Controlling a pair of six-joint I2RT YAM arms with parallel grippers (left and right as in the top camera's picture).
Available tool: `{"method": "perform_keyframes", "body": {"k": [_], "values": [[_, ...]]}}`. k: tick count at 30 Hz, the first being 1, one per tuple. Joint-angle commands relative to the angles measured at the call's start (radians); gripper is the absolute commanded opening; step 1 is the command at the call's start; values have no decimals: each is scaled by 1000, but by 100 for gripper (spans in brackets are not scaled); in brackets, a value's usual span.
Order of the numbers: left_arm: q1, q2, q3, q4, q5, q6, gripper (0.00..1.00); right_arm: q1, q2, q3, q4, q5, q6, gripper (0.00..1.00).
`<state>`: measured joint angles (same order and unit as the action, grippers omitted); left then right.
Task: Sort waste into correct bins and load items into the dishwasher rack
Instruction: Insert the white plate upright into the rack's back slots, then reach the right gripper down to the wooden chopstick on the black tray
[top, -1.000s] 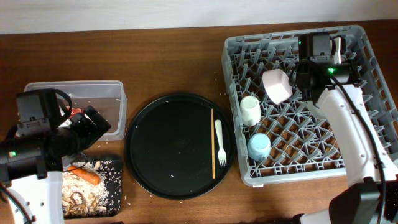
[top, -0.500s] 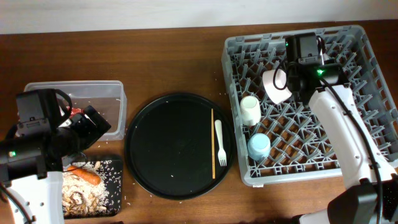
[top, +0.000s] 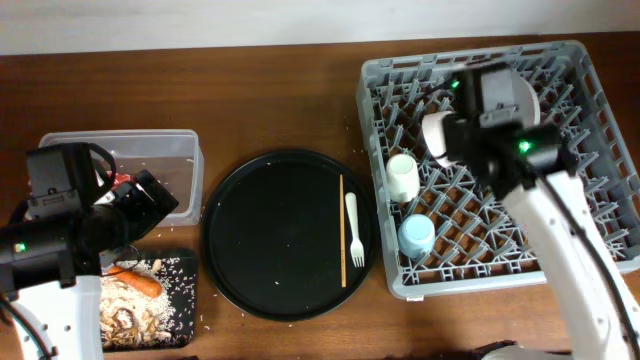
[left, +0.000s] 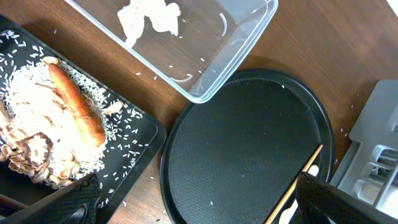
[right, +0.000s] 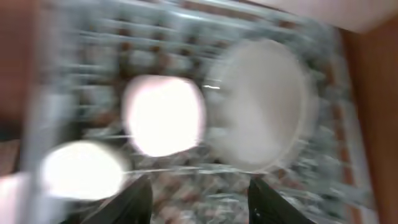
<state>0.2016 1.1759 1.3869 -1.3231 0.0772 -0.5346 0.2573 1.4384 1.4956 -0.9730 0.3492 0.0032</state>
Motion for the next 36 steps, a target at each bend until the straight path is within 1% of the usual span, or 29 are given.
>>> {"method": "perform_keyframes", "body": {"k": [1,2,3,5,6,8,9,10,12,14,17,19,20,24,28,30,32,36], "values": [[4,-6,16,1,-7,12,99,103,-24,18,-63,-364,132,42],[4,-6,16,1,-7,12,99,138,-18,18,-82,-475,195,43],[4,-6,16,1,-7,12,99,168,-11,17,-97,-560,197,43],[4,-6,16,1,-7,12,99,219,5,10,-113,-624,197,39],[4,-6,16,1,-7,12,99,245,15,-1,-113,-626,207,34],[4,-6,16,1,-8,12,99,284,37,-17,-108,-626,264,33],[4,-6,16,1,-7,12,99,305,60,-22,-108,-622,297,29],[4,-6,16,1,-7,12,99,323,86,-22,-109,-602,341,27],[4,-6,16,1,-7,12,99,365,146,-22,-110,-529,459,19],[4,-6,16,1,-7,12,99,404,211,-23,-114,-441,557,17],[4,-6,16,1,-7,12,99,444,319,-23,-154,-332,627,17],[4,-6,16,1,-7,12,99,443,378,-23,-159,-337,635,19],[4,-6,16,1,-7,12,99,443,406,-23,-158,-337,635,25],[4,-6,16,1,-7,12,99,443,481,-23,-150,-336,642,26],[4,-6,16,1,-7,12,99,443,489,-41,-127,-336,669,26],[4,-6,16,1,-7,12,99,443,489,-73,-88,-337,674,26],[4,-6,16,1,-7,12,99,443,489,-120,-51,-337,712,26],[4,-6,16,1,-7,12,99,443,489,-201,59,-338,713,26]]}}
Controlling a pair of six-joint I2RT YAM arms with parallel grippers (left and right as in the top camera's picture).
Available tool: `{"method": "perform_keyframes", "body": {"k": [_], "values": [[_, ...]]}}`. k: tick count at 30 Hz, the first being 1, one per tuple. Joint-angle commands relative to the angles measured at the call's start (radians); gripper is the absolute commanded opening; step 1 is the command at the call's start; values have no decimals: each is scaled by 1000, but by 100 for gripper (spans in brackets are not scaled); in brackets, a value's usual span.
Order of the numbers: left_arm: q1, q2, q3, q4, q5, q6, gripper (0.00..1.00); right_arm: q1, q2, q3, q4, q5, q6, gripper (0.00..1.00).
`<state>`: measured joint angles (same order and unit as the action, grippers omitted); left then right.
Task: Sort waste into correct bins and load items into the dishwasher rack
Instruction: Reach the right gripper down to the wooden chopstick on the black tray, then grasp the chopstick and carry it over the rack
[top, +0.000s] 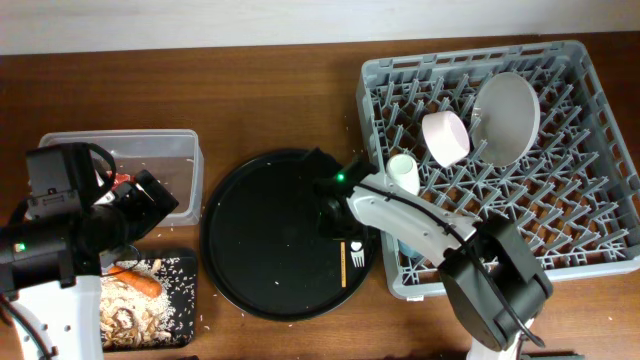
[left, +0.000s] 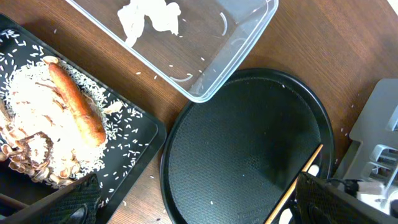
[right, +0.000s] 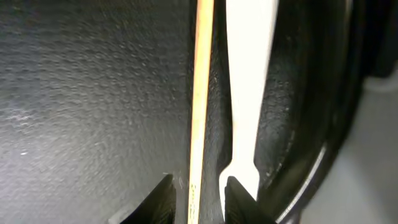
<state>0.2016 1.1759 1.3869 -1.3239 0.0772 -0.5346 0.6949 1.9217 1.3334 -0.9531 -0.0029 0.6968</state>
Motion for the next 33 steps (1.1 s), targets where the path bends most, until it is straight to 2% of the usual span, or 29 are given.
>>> {"method": "perform_keyframes", "body": {"k": [1,11,13,14,15,21,23,28,30,33], "values": [[4,-6,16,2,-7,12,99,5,6,-58,68,10,19,26],[4,-6,16,2,-7,12,99,5,7,-169,237,-3,19,24],[4,-6,16,2,-7,12,99,5,7,-169,237,-3,19,17],[4,-6,16,2,-7,12,99,5,7,-169,237,-3,19,7],[4,-6,16,2,-7,12,99,5,7,-169,236,-3,19,4],[4,-6,16,2,-7,12,99,4,-5,-151,228,-44,13,4],[4,-6,16,2,-7,12,99,4,-36,-105,227,-85,-51,4],[4,-6,16,2,-7,12,99,4,-175,-51,220,-148,-70,4],[4,-6,16,2,-7,12,99,-4,-249,-49,193,-146,-118,4],[4,-6,16,2,-7,12,99,-119,-407,-46,60,-144,-234,4]]}}
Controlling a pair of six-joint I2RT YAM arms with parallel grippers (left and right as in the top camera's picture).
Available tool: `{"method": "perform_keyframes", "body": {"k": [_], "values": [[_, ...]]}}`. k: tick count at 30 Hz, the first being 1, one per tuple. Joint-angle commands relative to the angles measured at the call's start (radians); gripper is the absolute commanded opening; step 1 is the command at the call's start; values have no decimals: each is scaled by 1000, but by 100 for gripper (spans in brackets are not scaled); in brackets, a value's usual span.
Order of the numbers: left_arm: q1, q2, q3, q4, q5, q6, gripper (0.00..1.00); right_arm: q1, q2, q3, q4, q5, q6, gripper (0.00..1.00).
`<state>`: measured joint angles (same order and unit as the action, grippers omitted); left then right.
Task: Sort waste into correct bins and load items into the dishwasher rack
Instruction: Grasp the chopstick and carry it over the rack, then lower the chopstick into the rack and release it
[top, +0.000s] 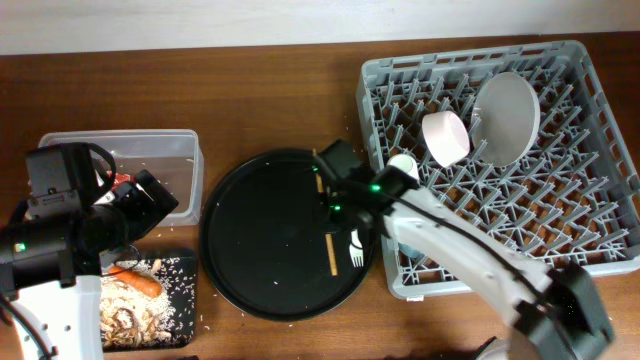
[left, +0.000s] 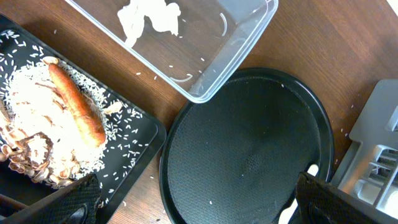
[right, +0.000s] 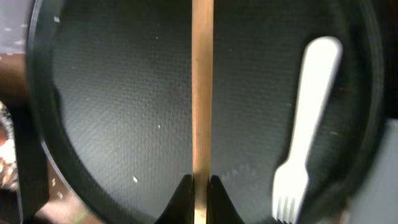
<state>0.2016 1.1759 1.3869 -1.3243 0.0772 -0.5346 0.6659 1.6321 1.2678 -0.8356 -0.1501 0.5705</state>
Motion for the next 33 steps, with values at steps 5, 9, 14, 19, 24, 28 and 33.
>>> {"method": "perform_keyframes", "body": {"k": [5,9,14,19,24,28,33], "values": [[4,-6,16,2,-7,12,99,-439,-318,19,-256,7,-443,4],[4,-6,16,2,-8,12,99,-686,-323,18,-283,175,-574,4],[4,-6,16,2,-7,12,99,-765,-189,18,-243,189,-711,4],[4,-6,16,2,-7,12,99,-765,-47,18,-176,189,-750,4],[4,-6,16,2,-7,12,99,-765,-22,18,-100,190,-750,9],[4,-6,16,2,-7,12,99,-765,-22,18,-84,189,-750,42],[4,-6,16,2,-7,12,99,-762,-34,90,-142,186,-726,44]]}}
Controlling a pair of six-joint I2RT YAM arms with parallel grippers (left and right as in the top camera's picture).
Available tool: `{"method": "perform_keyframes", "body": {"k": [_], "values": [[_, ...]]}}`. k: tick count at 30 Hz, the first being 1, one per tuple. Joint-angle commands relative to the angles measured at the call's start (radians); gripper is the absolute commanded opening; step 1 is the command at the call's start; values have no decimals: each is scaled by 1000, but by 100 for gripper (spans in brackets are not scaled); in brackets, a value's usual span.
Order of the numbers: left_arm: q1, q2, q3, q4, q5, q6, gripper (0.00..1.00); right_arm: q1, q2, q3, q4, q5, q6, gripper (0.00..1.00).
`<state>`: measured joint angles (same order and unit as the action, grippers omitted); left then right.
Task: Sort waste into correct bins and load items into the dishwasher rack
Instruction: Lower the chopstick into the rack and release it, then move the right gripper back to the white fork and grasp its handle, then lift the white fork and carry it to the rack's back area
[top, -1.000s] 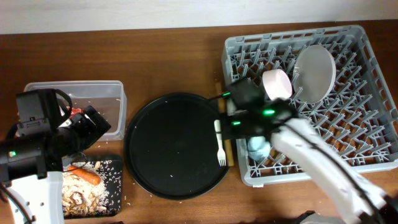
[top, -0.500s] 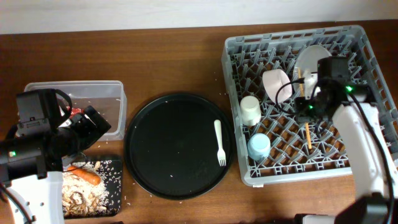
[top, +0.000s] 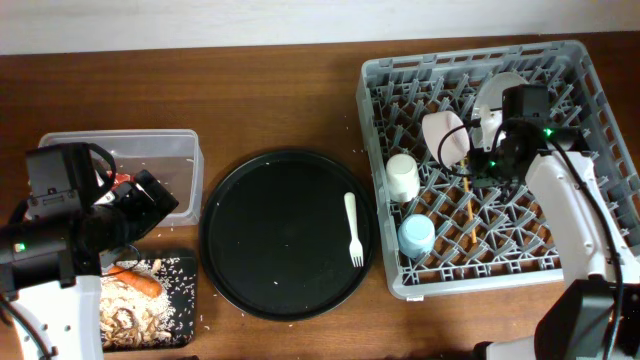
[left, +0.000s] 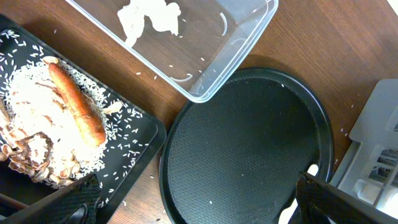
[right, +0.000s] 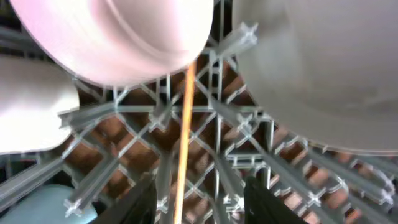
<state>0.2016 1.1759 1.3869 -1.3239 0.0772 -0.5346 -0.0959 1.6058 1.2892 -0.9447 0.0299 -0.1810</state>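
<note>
A wooden chopstick (top: 468, 215) lies in the grey dishwasher rack (top: 590, 120), below the pink bowl (top: 446, 136). My right gripper (top: 492, 158) hovers over it, open; in the right wrist view the chopstick (right: 185, 124) runs between the spread fingers (right: 261, 199), free of both. A white fork (top: 351, 228) rests on the round black tray (top: 270, 240). My left gripper (left: 199, 205) is open and empty, hanging over the table between the food tray and the black tray.
The rack also holds a white plate (top: 505, 100), a white cup (top: 403, 180) and a blue cup (top: 416, 236). At the left stand a clear bin (top: 120, 150) with a white scrap and a black food tray (left: 134, 134) with rice and a sausage (left: 78, 112).
My right gripper was shut on the chopstick over the black tray; now it is open over the rack and the chopstick lies in the rack. The left arm has not moved.
First my right gripper was over the rack, with chopstick and fork on the black tray. Then it was down at the chopstick, open. Then it was shut on the chopstick above the tray. Now the chopstick lies in the rack and only the fork is on the tray.
</note>
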Motion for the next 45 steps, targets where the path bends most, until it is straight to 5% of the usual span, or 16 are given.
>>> {"method": "perform_keyframes", "body": {"k": [1,6,7,10,11,14,15,19,25,38,45], "values": [[4,-6,16,2,-7,12,99,6,-19,117,-78,-39,68,45],[4,-6,16,2,-7,12,99,58,-48,289,-310,-564,67,53],[4,-6,16,2,-7,12,99,65,-46,283,-332,-751,67,99],[4,-6,16,2,-7,12,99,107,-45,271,-349,-926,66,99],[4,-6,16,2,-7,12,99,138,-45,271,-349,-914,66,97],[4,-6,16,2,-7,12,99,291,-44,271,-333,-813,76,64],[4,-6,16,2,-7,12,99,352,-42,270,-318,-722,143,54],[4,-6,16,2,-7,12,99,548,-37,258,-249,-303,496,40],[4,-6,16,2,-7,12,99,731,53,254,-245,7,752,40],[4,-6,16,2,-7,12,99,763,461,253,-163,39,793,40],[4,-6,16,2,-7,12,99,761,495,251,-162,113,853,40]]}}
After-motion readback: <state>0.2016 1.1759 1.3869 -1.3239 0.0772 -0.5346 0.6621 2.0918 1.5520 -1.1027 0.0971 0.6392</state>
